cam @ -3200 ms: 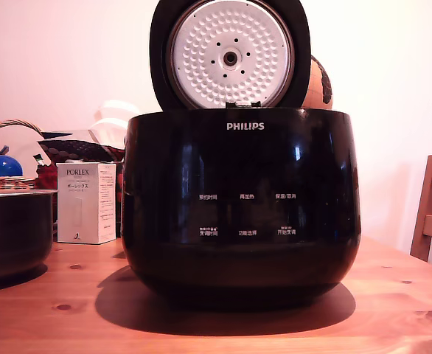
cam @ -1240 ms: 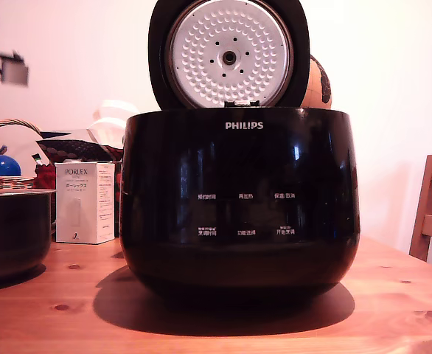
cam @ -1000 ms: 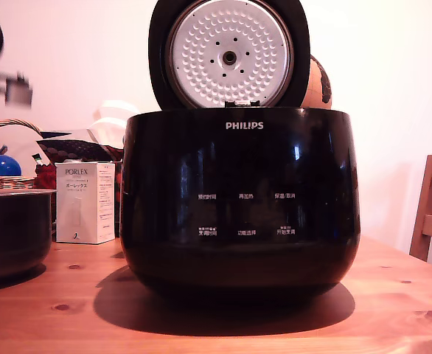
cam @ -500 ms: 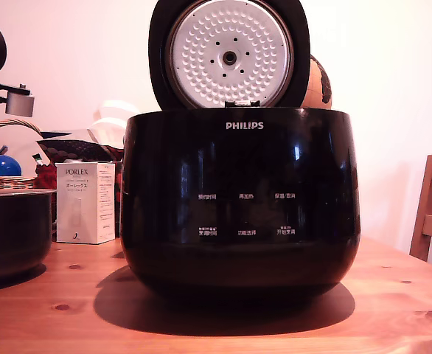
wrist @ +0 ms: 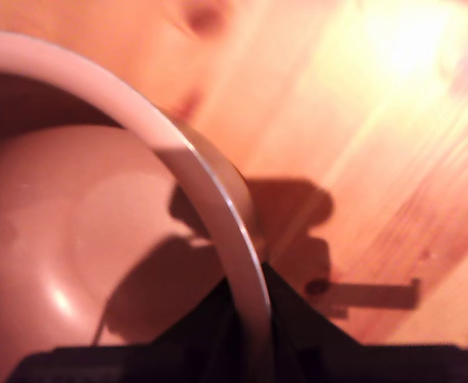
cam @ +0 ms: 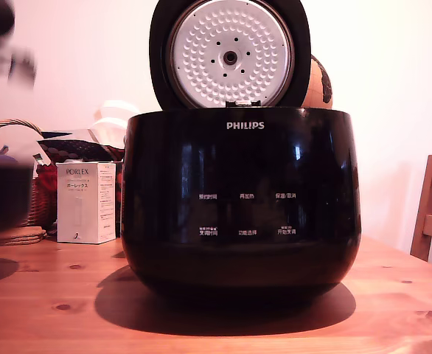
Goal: Pick up the metallic pot next to the rice cooker
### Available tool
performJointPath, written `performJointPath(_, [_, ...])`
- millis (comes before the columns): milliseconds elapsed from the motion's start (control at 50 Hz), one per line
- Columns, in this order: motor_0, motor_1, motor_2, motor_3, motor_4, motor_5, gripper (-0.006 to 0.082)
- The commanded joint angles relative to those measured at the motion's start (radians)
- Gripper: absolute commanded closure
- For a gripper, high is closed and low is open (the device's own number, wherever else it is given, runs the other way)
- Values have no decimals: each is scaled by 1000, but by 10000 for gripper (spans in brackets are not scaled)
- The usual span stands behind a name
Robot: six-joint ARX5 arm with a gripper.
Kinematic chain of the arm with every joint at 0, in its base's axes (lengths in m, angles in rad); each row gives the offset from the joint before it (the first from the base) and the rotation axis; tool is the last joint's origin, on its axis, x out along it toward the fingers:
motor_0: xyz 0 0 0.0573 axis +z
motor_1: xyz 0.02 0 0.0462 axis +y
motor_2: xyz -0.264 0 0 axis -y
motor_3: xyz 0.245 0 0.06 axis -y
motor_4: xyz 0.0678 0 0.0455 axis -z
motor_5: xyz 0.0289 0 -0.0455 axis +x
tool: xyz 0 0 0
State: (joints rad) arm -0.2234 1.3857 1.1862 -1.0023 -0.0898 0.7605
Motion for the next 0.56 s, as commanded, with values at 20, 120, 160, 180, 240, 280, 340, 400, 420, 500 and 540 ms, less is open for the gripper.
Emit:
performJointPath(20, [-24, -62, 74, -54, -9, -37, 791])
performJointPath(120, [-42, -82, 131, -132, -17, -55, 791])
performJointPath(160, [-48, -89, 150, -150, -21, -58, 791])
performJointPath(180, [-50, -92, 159, -163, -23, -58, 791])
performJointPath(240, [-59, -98, 187, -187, -23, -60, 791])
performJointPath(280, [-65, -98, 207, -206, -23, -82, 791])
performJointPath(340, [-74, -98, 232, -232, -23, -84, 791])
performJointPath(400, [-82, -98, 258, -252, -23, -87, 791])
performJointPath(420, [-85, -98, 266, -256, -23, -104, 791])
performJointPath(500, [-94, -98, 285, -257, -23, -108, 791])
performJointPath(540, [-94, -98, 289, -257, -23, -108, 791])
